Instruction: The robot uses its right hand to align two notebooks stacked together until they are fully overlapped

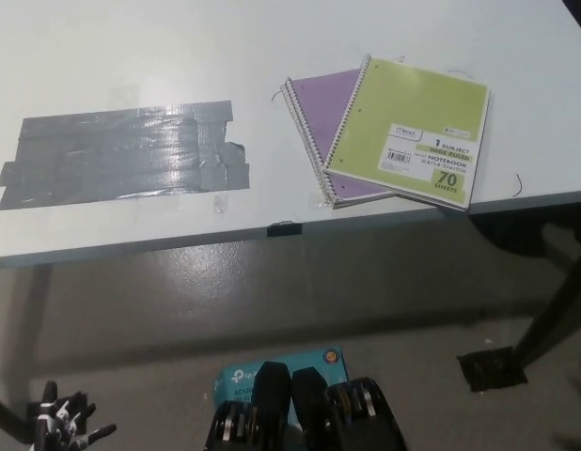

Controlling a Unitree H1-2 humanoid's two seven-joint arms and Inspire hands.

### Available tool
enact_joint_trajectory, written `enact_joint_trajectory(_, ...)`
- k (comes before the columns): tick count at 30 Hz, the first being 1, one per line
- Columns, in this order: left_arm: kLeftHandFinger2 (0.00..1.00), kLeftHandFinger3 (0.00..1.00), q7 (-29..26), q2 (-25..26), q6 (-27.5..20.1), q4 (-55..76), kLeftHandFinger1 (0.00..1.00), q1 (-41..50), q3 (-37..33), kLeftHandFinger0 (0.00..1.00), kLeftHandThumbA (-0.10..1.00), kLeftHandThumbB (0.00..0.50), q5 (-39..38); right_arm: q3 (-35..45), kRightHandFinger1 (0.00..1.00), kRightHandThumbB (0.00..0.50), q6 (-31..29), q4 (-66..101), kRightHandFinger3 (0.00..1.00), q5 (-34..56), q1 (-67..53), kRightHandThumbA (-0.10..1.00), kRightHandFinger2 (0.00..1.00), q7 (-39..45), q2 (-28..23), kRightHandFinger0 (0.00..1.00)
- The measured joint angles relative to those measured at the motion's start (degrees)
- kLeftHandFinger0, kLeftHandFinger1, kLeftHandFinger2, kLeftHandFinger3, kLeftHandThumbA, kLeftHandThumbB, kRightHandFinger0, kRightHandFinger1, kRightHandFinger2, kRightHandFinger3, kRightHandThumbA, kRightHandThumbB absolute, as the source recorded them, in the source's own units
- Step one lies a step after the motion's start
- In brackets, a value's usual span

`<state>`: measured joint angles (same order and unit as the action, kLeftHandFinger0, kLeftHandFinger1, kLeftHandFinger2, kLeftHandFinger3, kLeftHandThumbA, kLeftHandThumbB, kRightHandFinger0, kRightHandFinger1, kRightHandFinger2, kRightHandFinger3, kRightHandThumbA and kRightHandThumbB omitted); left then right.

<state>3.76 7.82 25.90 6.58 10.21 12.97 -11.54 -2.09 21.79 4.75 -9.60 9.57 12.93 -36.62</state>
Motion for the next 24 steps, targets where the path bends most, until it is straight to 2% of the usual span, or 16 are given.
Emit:
enact_joint_trajectory(1,0.98,1.00,0.0,0.0,0.0,0.0,0.76,0.0,0.0,0.64,1.00,0.418,0.0,0.1,1.00,0.398,0.2,0.1,1.00,-0.5,1.7,1.00,1.00,0.2,0.0,1.00)
enact_joint_trajectory(3,0.98,1.00,0.0,0.0,0.0,0.0,0.76,0.0,0.0,0.66,1.00,0.416,-0.1,0.3,1.00,0.389,1.0,0.2,1.00,-2.8,7.8,1.00,1.00,1.6,0.0,1.00)
enact_joint_trajectory(4,0.97,1.00,0.0,0.0,0.0,0.0,0.79,0.0,0.1,0.71,1.00,0.425,-0.2,0.3,1.00,0.363,1.2,0.2,1.00,-3.7,10.1,1.00,1.00,2.1,0.1,1.00)
enact_joint_trajectory(5,0.97,1.00,0.0,0.0,0.0,0.0,0.79,0.0,0.1,0.71,1.00,0.434,-0.3,0.3,1.00,0.380,1.5,0.2,1.00,-4.6,12.0,1.00,1.00,2.7,0.2,1.00)
enact_joint_trajectory(6,0.97,1.00,0.0,0.0,0.0,0.0,0.79,0.0,0.1,0.72,1.00,0.432,-0.3,0.4,1.00,0.367,1.8,0.2,1.00,-5.5,14.2,1.00,1.00,3.3,0.3,1.00)
enact_joint_trajectory(8,0.95,1.00,0.0,0.0,0.0,0.0,0.75,0.0,0.2,0.67,1.00,0.430,-0.4,0.6,1.00,0.378,2.2,0.1,1.00,-7.8,19.7,1.00,1.00,5.0,1.0,1.00)
enact_joint_trajectory(11,0.94,1.00,0.0,0.0,0.0,-0.1,0.73,0.0,0.1,0.66,1.00,0.431,-0.4,0.8,1.00,0.372,2.6,-0.7,1.00,-11.0,27.0,1.00,1.00,7.4,3.0,1.00)
enact_joint_trajectory(13,0.92,1.00,0.0,0.0,0.0,0.0,0.75,0.0,0.1,0.69,1.00,0.430,-0.4,0.8,1.00,0.388,2.9,-1.5,1.00,-12.7,31.2,1.00,1.00,8.8,4.4,1.00)
enact_joint_trajectory(15,0.91,1.00,0.0,0.1,0.0,0.0,0.72,0.0,0.1,0.66,1.00,0.432,-0.4,0.4,1.00,0.405,3.1,-3.3,1.00,-15.3,36.1,1.00,1.00,10.6,6.4,1.00)
enact_joint_trajectory(20,0.93,1.00,0.0,0.1,0.0,0.0,0.75,0.2,-0.2,0.68,1.00,0.422,-0.4,-2.1,1.00,0.399,3.6,-10.9,1.00,-21.1,45.8,1.00,1.00,14.1,10.2,1.00)
enact_joint_trajectory(24,0.94,1.00,0.0,0.1,0.0,0.0,0.73,0.6,-0.5,0.62,1.00,0.419,-0.4,-6.0,1.00,0.375,4.1,-20.4,1.00,-25.1,52.8,1.00,1.00,15.1,12.6,1.00)
